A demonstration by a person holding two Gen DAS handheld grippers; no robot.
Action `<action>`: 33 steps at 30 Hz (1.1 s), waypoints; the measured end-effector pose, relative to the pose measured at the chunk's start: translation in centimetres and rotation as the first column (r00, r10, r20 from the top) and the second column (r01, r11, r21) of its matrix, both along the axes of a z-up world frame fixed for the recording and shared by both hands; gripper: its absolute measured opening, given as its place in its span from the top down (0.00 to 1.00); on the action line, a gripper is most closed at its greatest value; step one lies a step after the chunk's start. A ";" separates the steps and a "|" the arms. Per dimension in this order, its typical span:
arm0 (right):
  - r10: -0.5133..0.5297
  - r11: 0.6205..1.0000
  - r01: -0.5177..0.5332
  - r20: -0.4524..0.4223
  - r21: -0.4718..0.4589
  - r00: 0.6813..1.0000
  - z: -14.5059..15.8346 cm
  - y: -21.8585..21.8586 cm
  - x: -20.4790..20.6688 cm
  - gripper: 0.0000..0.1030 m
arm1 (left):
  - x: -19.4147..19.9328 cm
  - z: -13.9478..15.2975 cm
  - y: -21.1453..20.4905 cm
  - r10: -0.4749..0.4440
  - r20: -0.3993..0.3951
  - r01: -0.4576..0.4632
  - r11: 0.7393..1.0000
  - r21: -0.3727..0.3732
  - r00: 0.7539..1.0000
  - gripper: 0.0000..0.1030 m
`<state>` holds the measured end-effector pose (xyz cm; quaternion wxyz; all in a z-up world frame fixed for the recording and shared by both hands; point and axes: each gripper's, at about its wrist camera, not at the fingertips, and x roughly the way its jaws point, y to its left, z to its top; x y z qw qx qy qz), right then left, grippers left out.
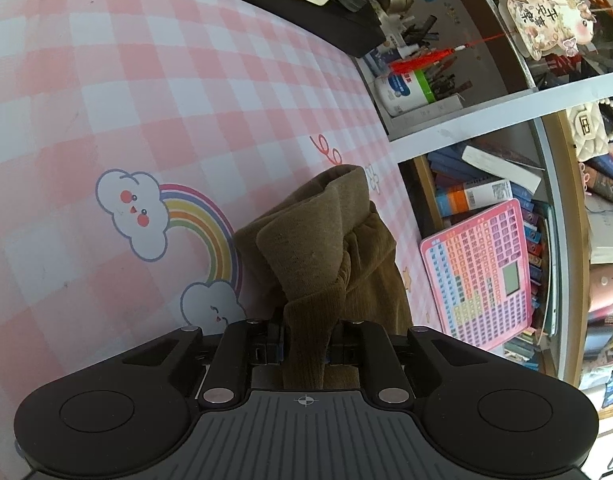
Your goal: Fold clothes
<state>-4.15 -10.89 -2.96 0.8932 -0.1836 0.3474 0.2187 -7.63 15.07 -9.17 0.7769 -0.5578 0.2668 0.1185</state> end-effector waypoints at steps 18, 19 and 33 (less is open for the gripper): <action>-0.025 0.975 0.043 -0.083 0.216 0.996 1.8 -5.8 1.2 0.25 | 1.7 12.8 -11.3 -0.380 -0.051 0.310 0.663 0.682 0.924 0.90; -0.040 0.970 0.057 -0.076 0.238 0.996 2.3 -6.9 1.5 0.25 | 1.8 13.4 -12.6 -0.406 -0.080 0.332 0.601 0.727 0.910 0.90; -0.133 0.893 0.257 -0.329 0.369 0.935 0.9 -21.3 2.5 0.25 | 2.3 10.6 -29.1 -0.536 -0.476 0.637 0.156 0.755 0.697 0.62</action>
